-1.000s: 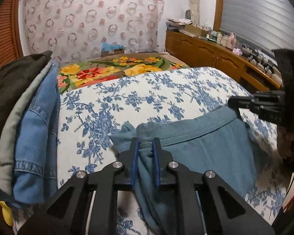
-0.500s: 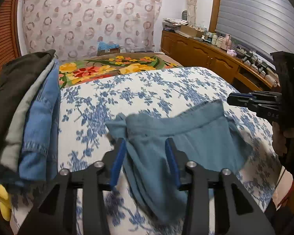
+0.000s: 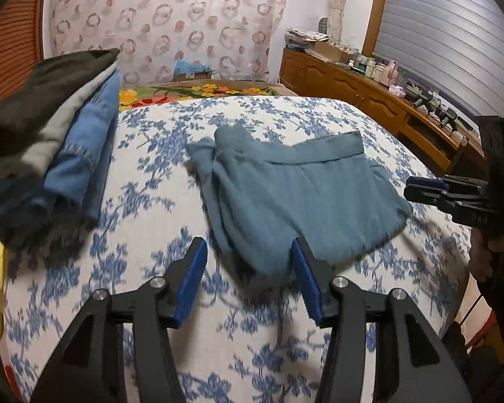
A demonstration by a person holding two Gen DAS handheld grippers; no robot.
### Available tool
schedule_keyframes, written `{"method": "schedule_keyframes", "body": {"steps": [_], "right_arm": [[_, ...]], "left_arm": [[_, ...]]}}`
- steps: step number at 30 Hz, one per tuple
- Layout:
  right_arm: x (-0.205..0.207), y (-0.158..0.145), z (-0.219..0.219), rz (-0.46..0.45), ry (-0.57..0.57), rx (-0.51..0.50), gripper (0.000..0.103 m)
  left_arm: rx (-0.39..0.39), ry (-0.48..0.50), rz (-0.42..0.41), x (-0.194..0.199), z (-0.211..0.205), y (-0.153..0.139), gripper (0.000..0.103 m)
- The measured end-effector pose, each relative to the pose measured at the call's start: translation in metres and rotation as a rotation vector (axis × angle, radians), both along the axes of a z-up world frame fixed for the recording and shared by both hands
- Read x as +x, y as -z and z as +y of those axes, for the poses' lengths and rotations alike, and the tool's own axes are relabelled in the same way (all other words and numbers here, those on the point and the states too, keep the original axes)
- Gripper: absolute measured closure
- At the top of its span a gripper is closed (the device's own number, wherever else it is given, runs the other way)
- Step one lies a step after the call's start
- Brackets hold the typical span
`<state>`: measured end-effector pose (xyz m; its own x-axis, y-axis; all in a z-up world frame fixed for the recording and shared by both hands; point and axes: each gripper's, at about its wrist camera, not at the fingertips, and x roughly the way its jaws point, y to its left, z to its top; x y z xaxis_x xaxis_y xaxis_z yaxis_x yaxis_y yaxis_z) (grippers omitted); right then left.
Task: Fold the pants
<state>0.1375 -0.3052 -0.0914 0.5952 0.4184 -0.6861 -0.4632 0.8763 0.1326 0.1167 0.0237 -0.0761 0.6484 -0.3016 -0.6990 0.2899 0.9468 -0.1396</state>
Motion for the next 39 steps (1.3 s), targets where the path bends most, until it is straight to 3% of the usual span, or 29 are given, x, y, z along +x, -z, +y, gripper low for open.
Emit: {"method": "schedule_keyframes", "body": {"steps": [1,3,6,18,20,24,30,39], "right_arm": [[-0.002,0.003,0.000,0.008,0.000,0.000,0.070],[-0.005,0.007,0.001,0.019,0.000,0.003,0.070],[-0.006,0.012,0.001,0.041,0.002,0.017,0.071],[-0.007,0.023,0.008,0.082,0.020,0.023,0.071],[-0.008,0.023,0.009,0.073,0.019,0.013,0.076],[-0.010,0.021,0.007,0.042,0.015,0.017,0.094],[-0.025,0.002,-0.006,-0.057,0.044,0.019,0.098],[-0.061,-0.005,-0.015,-0.020,0.008,0.061,0.098]], "left_arm": [[-0.003,0.001,0.000,-0.003,0.000,0.001,0.052],[-0.008,0.026,-0.001,-0.008,-0.002,0.003,0.067],[0.011,0.028,-0.001,-0.011,-0.006,0.006,0.071],[0.012,0.000,0.025,0.000,-0.005,0.014,0.072],[0.016,0.002,0.026,0.001,-0.007,0.014,0.076],[0.012,0.001,0.005,-0.002,-0.010,0.009,0.097],[-0.041,-0.020,-0.075,-0.029,0.000,-0.014,0.098],[-0.027,0.025,-0.019,-0.067,-0.003,-0.005,0.097]]}}
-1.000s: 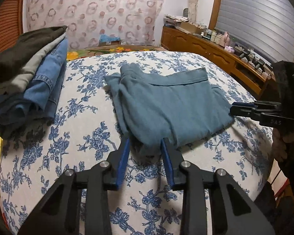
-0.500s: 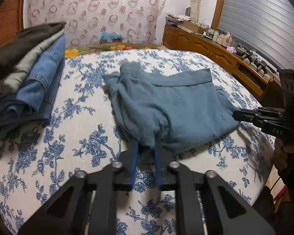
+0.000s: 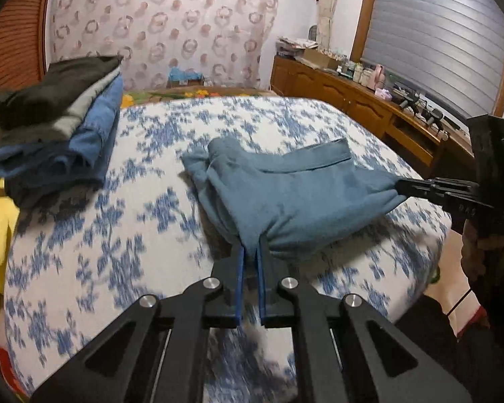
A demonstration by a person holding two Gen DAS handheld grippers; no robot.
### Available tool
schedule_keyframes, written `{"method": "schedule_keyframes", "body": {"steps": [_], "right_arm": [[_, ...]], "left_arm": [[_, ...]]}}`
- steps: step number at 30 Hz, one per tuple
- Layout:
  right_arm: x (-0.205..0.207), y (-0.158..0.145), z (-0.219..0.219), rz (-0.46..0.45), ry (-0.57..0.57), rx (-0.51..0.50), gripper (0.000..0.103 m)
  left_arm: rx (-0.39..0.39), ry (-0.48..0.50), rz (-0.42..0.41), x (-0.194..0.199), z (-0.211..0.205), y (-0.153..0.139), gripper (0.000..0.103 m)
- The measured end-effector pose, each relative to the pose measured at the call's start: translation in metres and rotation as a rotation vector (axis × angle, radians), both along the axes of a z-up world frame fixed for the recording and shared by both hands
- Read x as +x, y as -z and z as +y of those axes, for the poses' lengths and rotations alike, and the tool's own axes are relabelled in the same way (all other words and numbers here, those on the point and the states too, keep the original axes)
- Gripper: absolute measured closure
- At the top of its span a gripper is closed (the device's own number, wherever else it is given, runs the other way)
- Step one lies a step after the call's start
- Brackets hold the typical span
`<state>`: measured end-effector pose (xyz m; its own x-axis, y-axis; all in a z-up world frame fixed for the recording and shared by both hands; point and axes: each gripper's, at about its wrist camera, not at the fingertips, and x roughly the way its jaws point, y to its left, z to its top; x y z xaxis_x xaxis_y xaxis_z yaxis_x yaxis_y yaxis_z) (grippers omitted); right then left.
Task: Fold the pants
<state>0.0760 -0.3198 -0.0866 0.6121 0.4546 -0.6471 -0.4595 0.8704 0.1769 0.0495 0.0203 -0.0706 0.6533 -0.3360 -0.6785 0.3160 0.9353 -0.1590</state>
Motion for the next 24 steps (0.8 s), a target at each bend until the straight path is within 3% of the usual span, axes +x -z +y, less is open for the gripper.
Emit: {"method": "schedule_keyframes", "body": {"steps": [4,9,12,18,24], "right_arm": [[-0.013,0.005,-0.003,0.024,-0.011,0.000,0.097],[-0.018,0.011,-0.004,0.039,0.001,-0.011,0.095],[-0.018,0.006,-0.006,0.018,0.008,-0.009,0.093],[0.002,-0.001,-0.002,-0.007,0.007,-0.022,0.071],[0.043,0.005,0.013,0.021,-0.005,-0.040,0.070]], "left_arm": [[0.007,-0.002,0.014,-0.009,-0.001,0.003,0.093],[-0.032,-0.029,-0.017,-0.010,0.010,-0.004,0.067],[-0.040,-0.030,-0.017,-0.002,0.012,-0.008,0.062],[-0.009,-0.048,-0.003,0.021,0.011,-0.005,0.060],[-0.002,-0.056,0.005,0.046,0.007,-0.002,0.060]]}}
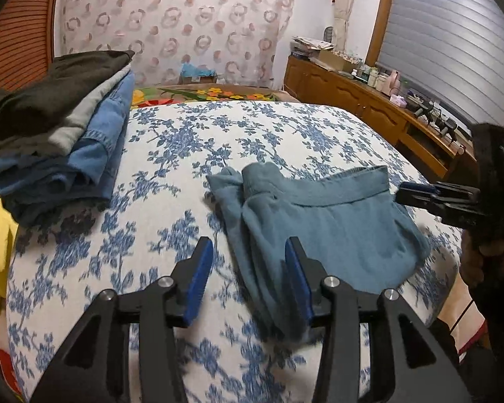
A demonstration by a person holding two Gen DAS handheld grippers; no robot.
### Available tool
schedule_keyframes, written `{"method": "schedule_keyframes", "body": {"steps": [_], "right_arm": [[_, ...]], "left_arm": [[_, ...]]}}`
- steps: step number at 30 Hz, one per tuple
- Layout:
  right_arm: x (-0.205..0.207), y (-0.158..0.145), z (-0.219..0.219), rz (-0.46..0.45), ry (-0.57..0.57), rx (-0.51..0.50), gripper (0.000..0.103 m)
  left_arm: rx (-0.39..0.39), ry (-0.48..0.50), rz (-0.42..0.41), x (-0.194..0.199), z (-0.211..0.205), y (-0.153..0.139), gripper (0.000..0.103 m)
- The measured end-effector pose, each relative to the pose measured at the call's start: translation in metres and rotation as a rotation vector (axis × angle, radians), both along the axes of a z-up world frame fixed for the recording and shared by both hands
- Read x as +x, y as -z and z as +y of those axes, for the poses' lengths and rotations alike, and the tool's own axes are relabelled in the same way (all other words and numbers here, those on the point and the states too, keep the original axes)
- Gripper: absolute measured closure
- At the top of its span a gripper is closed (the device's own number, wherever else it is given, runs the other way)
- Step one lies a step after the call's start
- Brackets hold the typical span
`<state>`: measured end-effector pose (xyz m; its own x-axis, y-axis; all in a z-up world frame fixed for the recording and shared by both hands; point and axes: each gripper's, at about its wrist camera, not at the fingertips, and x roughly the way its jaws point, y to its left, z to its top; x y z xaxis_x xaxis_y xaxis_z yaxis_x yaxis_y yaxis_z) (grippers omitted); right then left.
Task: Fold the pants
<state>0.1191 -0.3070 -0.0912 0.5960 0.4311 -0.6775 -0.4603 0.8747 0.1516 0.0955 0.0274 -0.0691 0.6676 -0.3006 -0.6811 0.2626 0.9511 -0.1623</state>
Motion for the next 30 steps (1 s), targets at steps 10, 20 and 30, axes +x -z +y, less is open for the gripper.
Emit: {"method": "schedule_keyframes", "body": {"steps": [10,20,30], "right_arm": [[0.047,0.008,0.020,0.060,-0.019,-0.004,0.092],[0.053,0.005,0.021,0.019,0.027,-0.016,0.096],[0.032,0.001,0.004,0.018,0.057,-0.027,0.060]], "left_arm": [[0.024,0.002,0.001,0.030,-0.013,0.003,0.060],[0.034,-0.017,0.028,0.048,-0.013,0.014,0.060],[0.019,-0.020,0.056,0.051,-0.011,0.020,0.058]]}}
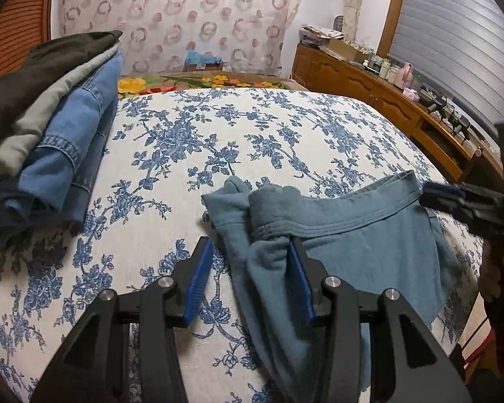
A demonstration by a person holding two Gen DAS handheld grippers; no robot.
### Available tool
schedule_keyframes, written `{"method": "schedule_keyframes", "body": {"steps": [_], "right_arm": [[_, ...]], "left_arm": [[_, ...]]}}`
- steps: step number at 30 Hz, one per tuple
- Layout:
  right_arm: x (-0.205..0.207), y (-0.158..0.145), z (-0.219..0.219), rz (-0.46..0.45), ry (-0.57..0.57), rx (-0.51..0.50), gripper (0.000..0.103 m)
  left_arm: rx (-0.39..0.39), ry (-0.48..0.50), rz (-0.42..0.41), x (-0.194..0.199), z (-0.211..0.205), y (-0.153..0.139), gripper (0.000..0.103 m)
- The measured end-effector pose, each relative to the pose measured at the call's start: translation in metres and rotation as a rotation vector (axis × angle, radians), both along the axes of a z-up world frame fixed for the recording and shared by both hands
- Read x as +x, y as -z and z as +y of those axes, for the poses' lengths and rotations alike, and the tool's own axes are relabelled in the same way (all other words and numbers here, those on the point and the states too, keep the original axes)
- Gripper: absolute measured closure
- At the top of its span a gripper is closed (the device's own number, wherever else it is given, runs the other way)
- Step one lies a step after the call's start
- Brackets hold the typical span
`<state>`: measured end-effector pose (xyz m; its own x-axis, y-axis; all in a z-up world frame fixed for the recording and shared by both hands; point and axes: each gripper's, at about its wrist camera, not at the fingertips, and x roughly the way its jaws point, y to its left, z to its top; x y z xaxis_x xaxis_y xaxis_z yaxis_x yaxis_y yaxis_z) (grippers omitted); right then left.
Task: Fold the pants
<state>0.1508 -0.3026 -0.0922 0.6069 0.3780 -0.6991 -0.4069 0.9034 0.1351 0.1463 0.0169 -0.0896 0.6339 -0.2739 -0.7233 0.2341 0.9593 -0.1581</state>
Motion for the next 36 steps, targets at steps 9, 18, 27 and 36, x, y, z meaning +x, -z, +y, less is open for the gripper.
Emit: {"method": "schedule_keyframes", "body": {"steps": [9,18,27,36], "right_arm": [[-0.022,0.020,-0.011,0.068,0.000,-0.008,0.056],[-0.016,0.022,0.003,0.075,-0.023,0.012,0.050],[-0.016,0.024,0.014,0.034,-0.026,-0.036,0.050],[-0.015,0.026,0.015,0.023,-0.017,-0.042,0.050]], "left_arm": [[0.009,-0.001,0.004,0.001,-0.002,0.001,0.058],[0.009,-0.001,0.010,0.003,-0.001,0.004,0.056],[-0.010,0.001,0.016,0.003,0.002,0.006,0.055],[-0.061,0.022,0.001,0.006,0.005,-0.007,0.055]]}}
